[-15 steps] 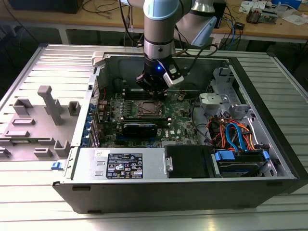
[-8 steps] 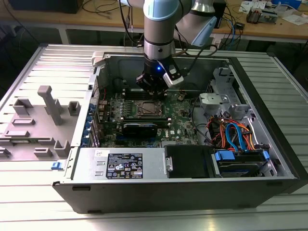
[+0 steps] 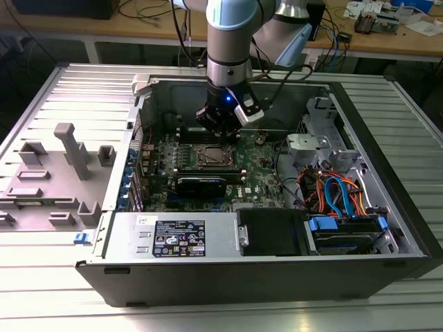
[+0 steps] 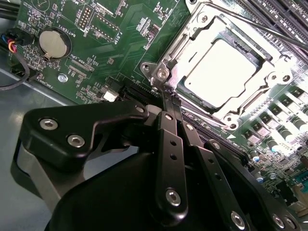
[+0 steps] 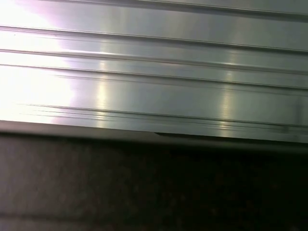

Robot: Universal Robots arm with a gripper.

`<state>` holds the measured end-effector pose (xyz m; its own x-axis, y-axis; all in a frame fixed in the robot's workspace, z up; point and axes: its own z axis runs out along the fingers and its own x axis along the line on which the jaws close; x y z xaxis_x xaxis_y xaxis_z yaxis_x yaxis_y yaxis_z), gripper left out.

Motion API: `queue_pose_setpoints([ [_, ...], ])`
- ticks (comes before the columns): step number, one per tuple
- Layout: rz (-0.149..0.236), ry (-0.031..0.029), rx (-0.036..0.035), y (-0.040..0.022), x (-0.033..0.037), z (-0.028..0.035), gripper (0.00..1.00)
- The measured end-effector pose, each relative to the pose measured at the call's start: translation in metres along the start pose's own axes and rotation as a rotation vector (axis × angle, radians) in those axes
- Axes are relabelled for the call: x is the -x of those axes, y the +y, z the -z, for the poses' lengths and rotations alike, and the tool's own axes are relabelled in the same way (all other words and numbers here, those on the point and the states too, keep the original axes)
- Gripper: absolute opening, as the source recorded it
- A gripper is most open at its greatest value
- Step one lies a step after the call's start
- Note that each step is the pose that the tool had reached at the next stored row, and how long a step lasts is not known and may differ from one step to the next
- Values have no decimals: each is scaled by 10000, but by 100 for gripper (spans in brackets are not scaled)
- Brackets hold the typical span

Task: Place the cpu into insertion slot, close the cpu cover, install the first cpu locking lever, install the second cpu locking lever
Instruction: 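Install the first cpu locking lever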

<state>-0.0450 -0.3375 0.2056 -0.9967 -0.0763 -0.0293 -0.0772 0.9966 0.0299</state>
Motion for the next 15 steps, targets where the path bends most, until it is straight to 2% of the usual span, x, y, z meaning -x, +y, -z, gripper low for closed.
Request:
queue_pose_setpoints([
  [7,1,1,-13,0,0,11,11],
  [15,2,8,-98,0,0,7,11],
])
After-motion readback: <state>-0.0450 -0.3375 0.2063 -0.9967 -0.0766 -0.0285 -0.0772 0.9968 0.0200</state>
